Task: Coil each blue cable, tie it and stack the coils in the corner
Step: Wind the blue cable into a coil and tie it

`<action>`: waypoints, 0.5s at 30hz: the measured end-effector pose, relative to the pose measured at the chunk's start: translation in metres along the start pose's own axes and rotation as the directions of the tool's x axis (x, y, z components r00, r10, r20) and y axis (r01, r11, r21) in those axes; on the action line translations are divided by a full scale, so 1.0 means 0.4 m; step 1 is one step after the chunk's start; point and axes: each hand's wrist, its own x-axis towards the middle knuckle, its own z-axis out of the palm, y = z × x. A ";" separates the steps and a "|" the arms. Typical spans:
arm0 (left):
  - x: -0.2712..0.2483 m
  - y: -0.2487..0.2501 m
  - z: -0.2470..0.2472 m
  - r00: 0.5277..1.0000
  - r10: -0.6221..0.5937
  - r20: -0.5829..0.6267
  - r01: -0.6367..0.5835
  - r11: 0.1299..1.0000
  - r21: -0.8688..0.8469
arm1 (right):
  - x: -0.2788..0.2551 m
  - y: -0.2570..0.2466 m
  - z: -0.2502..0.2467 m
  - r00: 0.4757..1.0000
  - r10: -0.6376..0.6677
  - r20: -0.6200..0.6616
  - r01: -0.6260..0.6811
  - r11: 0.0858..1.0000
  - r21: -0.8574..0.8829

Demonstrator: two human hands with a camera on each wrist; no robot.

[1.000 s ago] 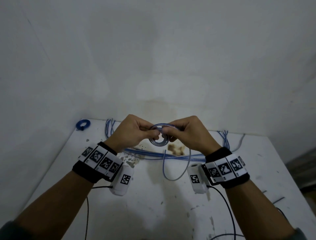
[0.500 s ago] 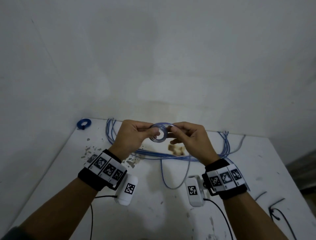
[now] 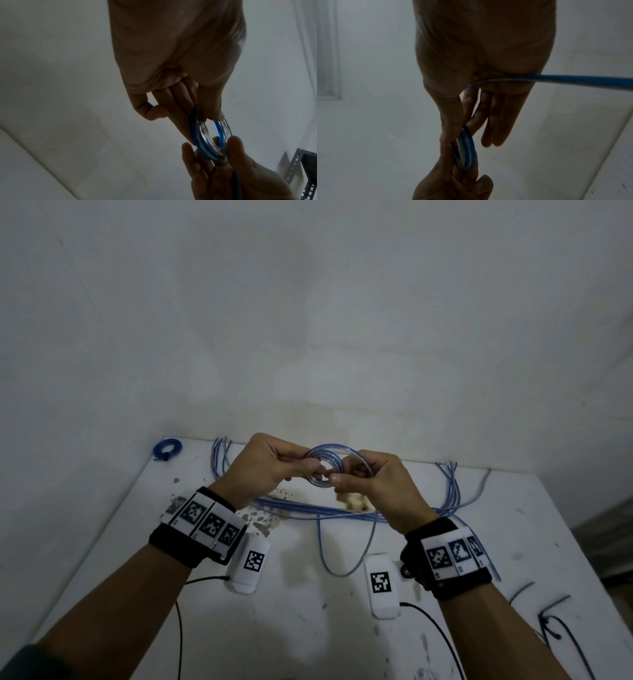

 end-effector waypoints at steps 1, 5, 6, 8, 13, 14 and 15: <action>0.002 0.002 -0.004 1.000 -0.009 0.017 0.009 1.000 0.011 | -0.001 -0.003 0.000 0.999 0.021 0.033 -0.021 1.000 0.008; 0.011 0.008 -0.017 0.998 -0.024 0.057 0.023 0.999 0.027 | -0.004 -0.009 0.005 0.999 0.043 0.011 -0.043 0.998 0.047; 0.011 0.011 -0.017 0.997 -0.024 0.078 0.021 0.999 0.038 | -0.001 -0.006 0.006 0.999 0.040 -0.017 -0.039 0.998 0.044; 0.014 0.013 -0.013 0.994 -0.020 0.110 0.012 0.997 0.072 | 0.001 -0.003 0.004 0.998 0.027 -0.058 -0.025 0.999 0.027; 0.020 0.006 -0.009 0.999 -0.021 0.047 0.017 0.996 0.085 | -0.002 -0.009 0.009 0.996 0.001 -0.087 -0.002 1.000 -0.017; 0.020 0.006 -0.007 0.998 -0.016 0.059 0.012 0.998 0.067 | -0.003 -0.010 0.011 0.996 -0.001 -0.091 0.000 1.000 -0.013; 0.020 0.006 -0.003 0.997 -0.010 0.077 0.007 0.999 0.039 | -0.002 -0.010 0.011 0.996 -0.004 -0.093 0.002 1.000 -0.020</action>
